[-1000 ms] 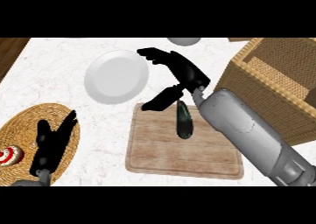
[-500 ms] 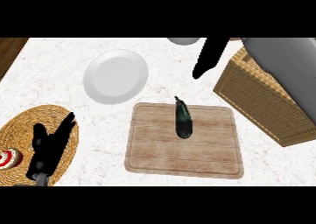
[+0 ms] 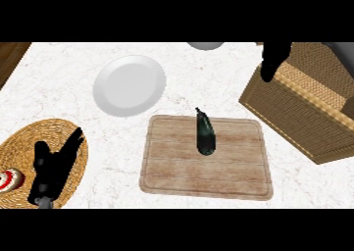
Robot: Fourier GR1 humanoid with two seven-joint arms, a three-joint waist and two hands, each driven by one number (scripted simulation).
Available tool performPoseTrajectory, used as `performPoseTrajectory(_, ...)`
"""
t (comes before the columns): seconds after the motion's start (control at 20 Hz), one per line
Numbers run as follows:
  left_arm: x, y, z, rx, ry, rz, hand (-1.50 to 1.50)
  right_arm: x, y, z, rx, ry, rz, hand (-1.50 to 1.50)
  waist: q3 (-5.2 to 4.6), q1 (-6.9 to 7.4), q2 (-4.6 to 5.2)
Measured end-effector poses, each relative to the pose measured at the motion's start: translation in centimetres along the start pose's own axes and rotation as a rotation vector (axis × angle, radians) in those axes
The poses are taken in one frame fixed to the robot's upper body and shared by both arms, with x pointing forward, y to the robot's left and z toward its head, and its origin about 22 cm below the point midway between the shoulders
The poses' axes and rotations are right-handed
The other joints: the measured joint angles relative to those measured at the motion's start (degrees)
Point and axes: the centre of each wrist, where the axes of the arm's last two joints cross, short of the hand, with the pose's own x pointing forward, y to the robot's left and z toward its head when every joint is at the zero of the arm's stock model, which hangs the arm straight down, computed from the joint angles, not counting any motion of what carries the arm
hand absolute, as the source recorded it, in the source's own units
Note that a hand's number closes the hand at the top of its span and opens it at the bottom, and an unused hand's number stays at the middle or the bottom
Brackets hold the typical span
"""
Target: Pick the eggplant from the cutting board and place it in the basket
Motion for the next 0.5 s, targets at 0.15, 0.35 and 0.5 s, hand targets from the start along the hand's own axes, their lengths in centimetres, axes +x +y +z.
performPoseTrajectory(0.15, -0.1, 0.1, 0.0, 0.001, 0.002, -0.003, 0.00, -0.4, -0.4, 0.1, 0.030, 0.001, 0.011, -1.50, 0.06, -0.18, -0.01)
performPoseTrajectory(0.35, -0.4, 0.3, 0.2, 0.004, -0.004, 0.001, 0.00, -0.4, 0.3, -1.0, 0.056, -0.007, 0.010, -1.50, 0.09, -0.46, -0.14)
performPoseTrajectory(0.5, -0.5, 0.2, 0.6, 0.013, 0.002, -0.001, 0.00, -1.1, 1.4, -2.0, 0.065, -0.012, -0.004, -1.50, 0.07, -0.70, -0.19)
